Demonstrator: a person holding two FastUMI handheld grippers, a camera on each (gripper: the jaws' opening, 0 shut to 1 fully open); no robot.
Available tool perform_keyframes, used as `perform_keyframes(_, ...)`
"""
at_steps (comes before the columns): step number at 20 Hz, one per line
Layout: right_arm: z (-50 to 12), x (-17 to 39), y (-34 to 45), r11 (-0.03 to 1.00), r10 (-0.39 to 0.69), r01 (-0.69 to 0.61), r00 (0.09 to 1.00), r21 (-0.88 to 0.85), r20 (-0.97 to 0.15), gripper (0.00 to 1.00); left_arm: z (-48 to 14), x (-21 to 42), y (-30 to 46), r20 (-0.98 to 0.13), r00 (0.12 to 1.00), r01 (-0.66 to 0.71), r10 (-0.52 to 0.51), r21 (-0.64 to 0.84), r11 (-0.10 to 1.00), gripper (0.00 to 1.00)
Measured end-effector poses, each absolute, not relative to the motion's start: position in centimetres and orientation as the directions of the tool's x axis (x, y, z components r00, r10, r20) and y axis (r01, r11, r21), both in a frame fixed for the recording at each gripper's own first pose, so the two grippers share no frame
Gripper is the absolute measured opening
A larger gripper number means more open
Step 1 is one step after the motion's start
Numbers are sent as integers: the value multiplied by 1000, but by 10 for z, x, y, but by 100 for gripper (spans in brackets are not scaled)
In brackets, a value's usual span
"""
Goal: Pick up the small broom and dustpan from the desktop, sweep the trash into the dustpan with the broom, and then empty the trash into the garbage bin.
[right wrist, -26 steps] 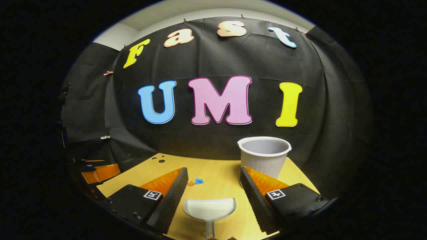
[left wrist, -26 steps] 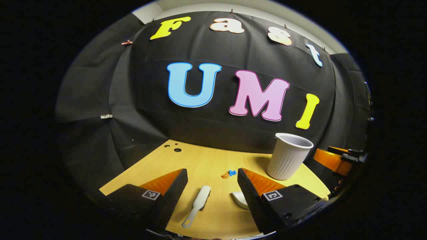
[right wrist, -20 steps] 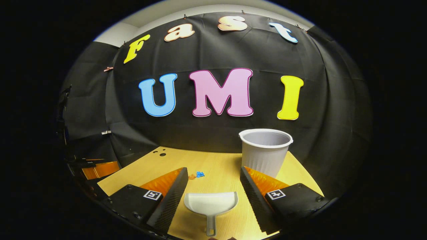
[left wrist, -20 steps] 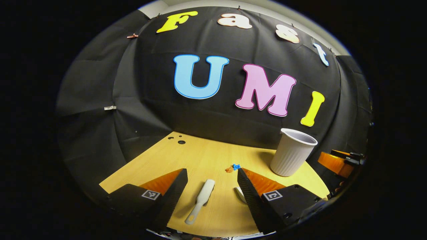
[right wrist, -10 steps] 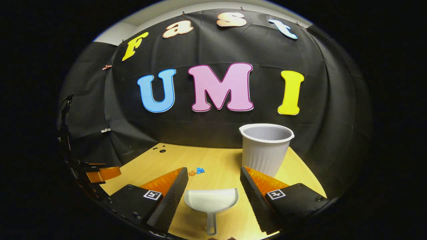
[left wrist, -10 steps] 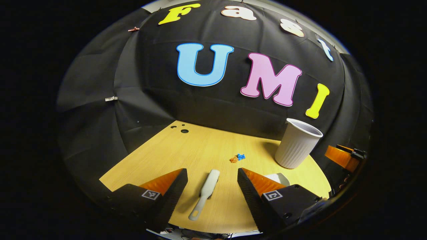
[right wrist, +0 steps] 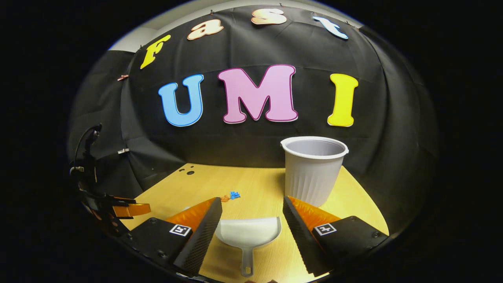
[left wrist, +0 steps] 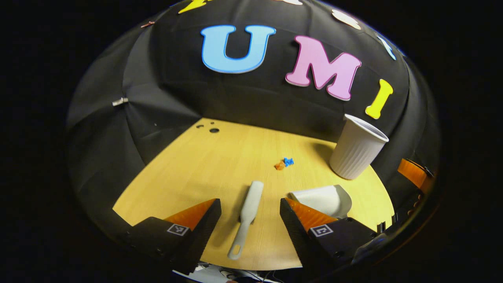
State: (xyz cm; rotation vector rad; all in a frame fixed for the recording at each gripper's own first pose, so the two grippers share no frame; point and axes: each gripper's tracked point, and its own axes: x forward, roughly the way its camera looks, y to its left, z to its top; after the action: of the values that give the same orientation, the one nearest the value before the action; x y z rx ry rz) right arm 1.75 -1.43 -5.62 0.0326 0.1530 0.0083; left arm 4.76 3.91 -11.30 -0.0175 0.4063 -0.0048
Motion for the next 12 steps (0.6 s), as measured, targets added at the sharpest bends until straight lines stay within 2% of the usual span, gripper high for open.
perform_keyframes(1, -61, 18, -16, 999, 11, -5, 986, 37, -163, 97, -123, 52, 41, -433, 901, 8, -16, -21, 1000, 96)
perform_keyframes(4, -76, 20, -23, 999, 5, 4, 981, 45, -193, 97, -151, 64, 50, -537, 844, 21, -5, 24, 999, 96)
perform_keyframes(5, -81, 20, -26, 999, 1, 9, 979, 46, -205, 98, -163, 69, 54, -570, 822, 31, 1, 46, 998, 92)
perform_keyframes(6, -88, 22, -29, 999, -2, 13, 976, 47, -216, 98, -173, 73, 55, -602, 799, 43, 5, 65, 997, 96)
perform_keyframes(12, -117, 15, -41, 997, -5, 25, 961, 69, -275, 98, -236, 78, 61, -773, 632, 106, 61, 164, 981, 96)
